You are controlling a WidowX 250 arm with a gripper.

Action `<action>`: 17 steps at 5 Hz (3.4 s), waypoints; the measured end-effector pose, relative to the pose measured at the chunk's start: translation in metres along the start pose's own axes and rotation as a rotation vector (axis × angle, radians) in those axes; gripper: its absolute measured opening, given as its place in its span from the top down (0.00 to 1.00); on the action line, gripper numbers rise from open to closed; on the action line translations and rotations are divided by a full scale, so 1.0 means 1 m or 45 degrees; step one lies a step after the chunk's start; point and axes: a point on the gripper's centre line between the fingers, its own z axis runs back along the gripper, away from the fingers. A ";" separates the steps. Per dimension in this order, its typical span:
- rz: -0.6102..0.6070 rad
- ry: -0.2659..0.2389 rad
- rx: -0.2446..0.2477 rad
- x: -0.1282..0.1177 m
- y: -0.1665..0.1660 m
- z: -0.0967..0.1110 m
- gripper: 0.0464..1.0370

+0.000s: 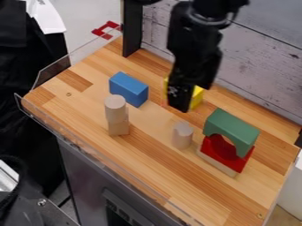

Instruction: Put the yellow piece on top of the green one

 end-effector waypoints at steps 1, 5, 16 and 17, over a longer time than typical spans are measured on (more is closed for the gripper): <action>-0.030 -0.001 0.024 0.021 -0.018 -0.017 0.04; -0.022 0.066 -0.013 0.049 -0.069 -0.040 0.04; -0.136 0.028 0.070 -0.062 -0.020 0.026 0.47; -0.119 0.053 0.145 -0.067 -0.016 0.014 0.47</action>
